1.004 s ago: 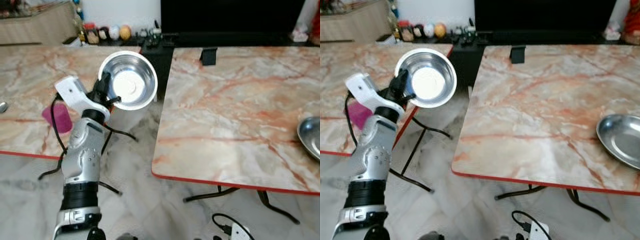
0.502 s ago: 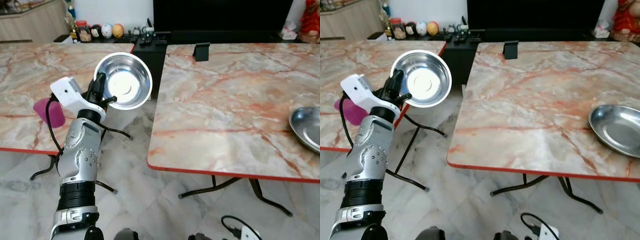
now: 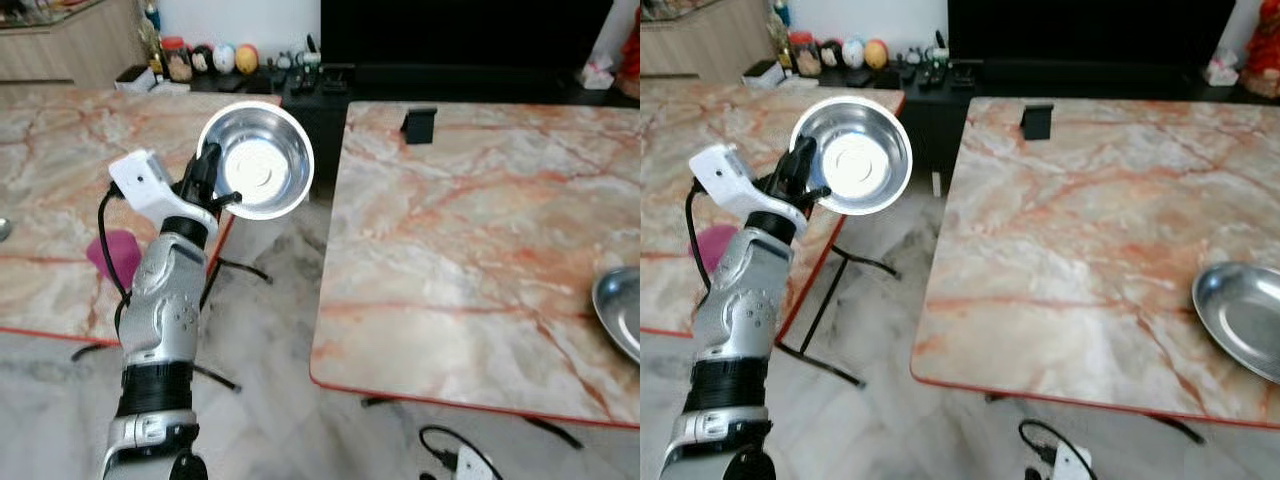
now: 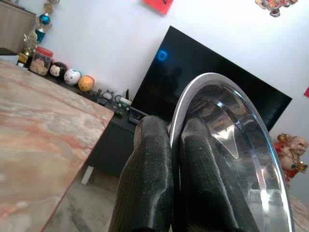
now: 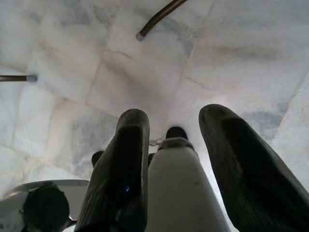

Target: Setting the table

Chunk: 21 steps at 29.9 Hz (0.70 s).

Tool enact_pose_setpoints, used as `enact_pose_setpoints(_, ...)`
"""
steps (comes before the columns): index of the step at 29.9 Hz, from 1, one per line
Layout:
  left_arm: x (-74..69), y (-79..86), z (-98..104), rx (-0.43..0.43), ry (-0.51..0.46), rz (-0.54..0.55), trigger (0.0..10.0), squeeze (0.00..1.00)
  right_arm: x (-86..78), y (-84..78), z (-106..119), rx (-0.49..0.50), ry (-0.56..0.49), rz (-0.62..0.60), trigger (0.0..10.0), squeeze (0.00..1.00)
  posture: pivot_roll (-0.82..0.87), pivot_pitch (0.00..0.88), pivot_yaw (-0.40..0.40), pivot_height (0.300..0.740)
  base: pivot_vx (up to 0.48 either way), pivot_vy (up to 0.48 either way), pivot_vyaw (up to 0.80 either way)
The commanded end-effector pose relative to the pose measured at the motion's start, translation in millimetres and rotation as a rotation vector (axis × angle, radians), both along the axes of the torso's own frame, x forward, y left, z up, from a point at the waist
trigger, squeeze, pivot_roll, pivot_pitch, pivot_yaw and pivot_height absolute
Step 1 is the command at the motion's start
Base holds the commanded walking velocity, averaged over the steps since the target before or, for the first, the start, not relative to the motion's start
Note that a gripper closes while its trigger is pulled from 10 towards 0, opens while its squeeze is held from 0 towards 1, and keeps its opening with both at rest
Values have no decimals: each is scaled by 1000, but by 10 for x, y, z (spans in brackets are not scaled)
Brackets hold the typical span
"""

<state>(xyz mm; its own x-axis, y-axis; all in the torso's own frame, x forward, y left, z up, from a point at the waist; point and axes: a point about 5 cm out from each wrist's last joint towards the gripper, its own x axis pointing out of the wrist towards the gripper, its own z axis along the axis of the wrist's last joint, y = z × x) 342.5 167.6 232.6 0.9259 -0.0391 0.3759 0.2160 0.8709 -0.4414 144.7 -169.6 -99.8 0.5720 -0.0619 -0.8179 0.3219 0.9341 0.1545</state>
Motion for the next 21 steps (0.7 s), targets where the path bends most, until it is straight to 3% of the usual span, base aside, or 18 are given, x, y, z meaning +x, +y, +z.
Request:
enact_pose_setpoints(1,-13,-20,92,2,-30,-18,10000,0,-53,20,-24,2,26,0,10000,0,6,0,18,740,0,0,0)
enact_pose_setpoints(7,-15,-47,80,10,-24,-37,10000,0,-85,109,-42,10,43,14,10000,0,5,0,18,740,0,0,0)
enact_pose_setpoints(12,-18,-48,77,15,-28,-32,10000,0,-76,102,-37,11,34,7,10000,0,5,0,17,740,0,-399,0)
enact_pose_setpoints(17,-19,-53,77,12,-26,-33,10000,0,-104,-41,-36,-2,35,-2,10000,0,5,0,14,740,0,0,0)
enact_pose_setpoints(21,-19,-53,73,11,-25,-33,10000,0,-242,-117,-68,-7,52,-7,10000,0,4,0,13,740,0,-120,0)
